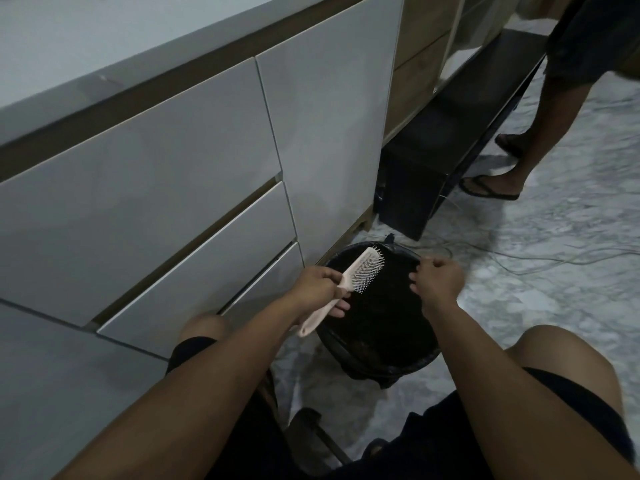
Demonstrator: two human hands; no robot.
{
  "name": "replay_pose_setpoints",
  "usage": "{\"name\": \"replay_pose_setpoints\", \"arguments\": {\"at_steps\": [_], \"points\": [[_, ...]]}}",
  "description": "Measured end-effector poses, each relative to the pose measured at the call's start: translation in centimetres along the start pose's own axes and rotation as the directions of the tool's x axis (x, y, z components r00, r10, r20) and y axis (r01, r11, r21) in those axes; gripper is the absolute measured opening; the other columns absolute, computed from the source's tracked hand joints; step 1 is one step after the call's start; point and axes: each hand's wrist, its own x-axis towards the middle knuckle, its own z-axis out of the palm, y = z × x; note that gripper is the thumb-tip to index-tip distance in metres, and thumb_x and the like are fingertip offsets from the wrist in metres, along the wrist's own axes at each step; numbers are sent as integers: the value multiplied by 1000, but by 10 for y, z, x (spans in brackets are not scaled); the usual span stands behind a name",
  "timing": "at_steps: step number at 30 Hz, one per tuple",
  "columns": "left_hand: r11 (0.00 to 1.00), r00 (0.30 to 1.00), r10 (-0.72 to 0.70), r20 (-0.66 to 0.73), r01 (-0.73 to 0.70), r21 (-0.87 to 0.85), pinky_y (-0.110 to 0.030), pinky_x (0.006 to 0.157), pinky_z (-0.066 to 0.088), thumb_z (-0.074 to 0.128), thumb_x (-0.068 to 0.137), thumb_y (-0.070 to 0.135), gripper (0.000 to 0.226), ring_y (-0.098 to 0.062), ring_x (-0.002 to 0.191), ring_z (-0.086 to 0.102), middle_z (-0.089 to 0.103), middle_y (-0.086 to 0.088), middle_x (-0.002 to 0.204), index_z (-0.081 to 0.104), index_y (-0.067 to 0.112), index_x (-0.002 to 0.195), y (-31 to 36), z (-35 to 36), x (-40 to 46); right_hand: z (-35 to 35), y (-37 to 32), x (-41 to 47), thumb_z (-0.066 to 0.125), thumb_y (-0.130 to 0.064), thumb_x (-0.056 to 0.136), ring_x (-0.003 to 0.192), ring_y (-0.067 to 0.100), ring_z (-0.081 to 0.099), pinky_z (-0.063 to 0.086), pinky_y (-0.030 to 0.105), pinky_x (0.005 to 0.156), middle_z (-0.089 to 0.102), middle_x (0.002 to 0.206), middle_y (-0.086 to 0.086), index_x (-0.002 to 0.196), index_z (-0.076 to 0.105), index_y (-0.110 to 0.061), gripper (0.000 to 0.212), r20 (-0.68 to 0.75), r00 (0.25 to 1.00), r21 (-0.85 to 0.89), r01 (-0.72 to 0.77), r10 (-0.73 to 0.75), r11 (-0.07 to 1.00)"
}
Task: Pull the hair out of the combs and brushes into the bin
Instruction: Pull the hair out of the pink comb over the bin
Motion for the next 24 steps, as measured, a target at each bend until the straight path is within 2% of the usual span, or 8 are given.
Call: {"name": "replay_pose_setpoints", "arguments": {"at_steps": [5, 9, 11, 13, 16, 19, 22, 24], "points": [[978, 999, 43, -28, -36, 207, -29, 56, 59, 54, 91, -7, 43, -18, 65, 67, 65, -22, 109, 52, -1, 133, -3, 3, 2, 0, -3, 2, 44, -18, 97, 72, 22, 67, 59, 45, 74, 60, 72, 4, 97, 57, -5, 19, -148, 989, 100, 11, 4, 995], [976, 999, 29, -17, -24, 215, -36, 63, 61, 53, 91, -6, 42, -19, 64, 68, 65, -21, 103, 52, -2, 133, -4, 6, 2, -2, -2, 2, 45, -18, 98, 68, 18, 66, 59, 39, 69, 61, 79, 6, 100, 56, -5, 18, -160, 987, 140, 28, -6, 990], [983, 1000, 21, -2, -20, 183, -37, 64, 61, 53, 92, -5, 40, -22, 67, 68, 65, -21, 102, 52, -5, 132, -3, 7, 1, -1, 0, 0, 50, -15, 96, 64, 14, 63, 56, 33, 61, 63, 79, 7, 93, 58, -8, 11, -53, 998, 97, 48, -43, 994], [990, 999, 9, 32, -13, 138, -35, 59, 60, 52, 93, -6, 37, -22, 67, 68, 65, -18, 97, 51, -7, 130, -1, 8, -1, 0, 2, -3, 62, -7, 89, 73, 16, 63, 54, 29, 60, 65, 87, 8, 88, 60, -13, 6, 173, 982, 36, 70, -75, 997], [998, 994, 0, 111, -7, 69, -31, 53, 58, 48, 95, -8, 31, -22, 67, 68, 66, -15, 91, 52, -9, 125, 3, 8, -5, 4, 3, -10, 74, -9, 80, 95, 19, 62, 57, 37, 77, 61, 104, 1, 107, 61, -18, 32, 393, 918, -17, 70, -58, 997], [1000, 988, 3, 153, -5, 13, -27, 48, 56, 44, 96, -7, 26, -20, 66, 68, 67, -15, 91, 55, -8, 120, 4, 6, -9, 6, 2, -15, 75, -15, 79, 105, 19, 57, 53, 43, 89, 54, 115, 1, 122, 57, -23, 47, 439, 898, -17, 19, -9, 1000], [1000, 985, 8, 173, -7, -11, -26, 47, 55, 44, 96, -6, 26, -18, 63, 70, 70, -14, 93, 55, -8, 120, 2, 3, -10, 4, 2, -14, 72, -16, 83, 105, 20, 62, 54, 41, 88, 62, 114, 4, 112, 63, -20, 31, 475, 880, -22, 14, -2, 1000], [1000, 983, -1, 182, 2, -10, -26, 46, 54, 45, 96, -4, 29, -18, 64, 71, 71, -15, 97, 54, -7, 124, 1, 2, -9, 4, 4, -15, 73, -17, 83, 97, 19, 67, 57, 37, 80, 69, 104, 8, 100, 68, -16, 18, 433, 900, 20, 47, -51, 999]]}}
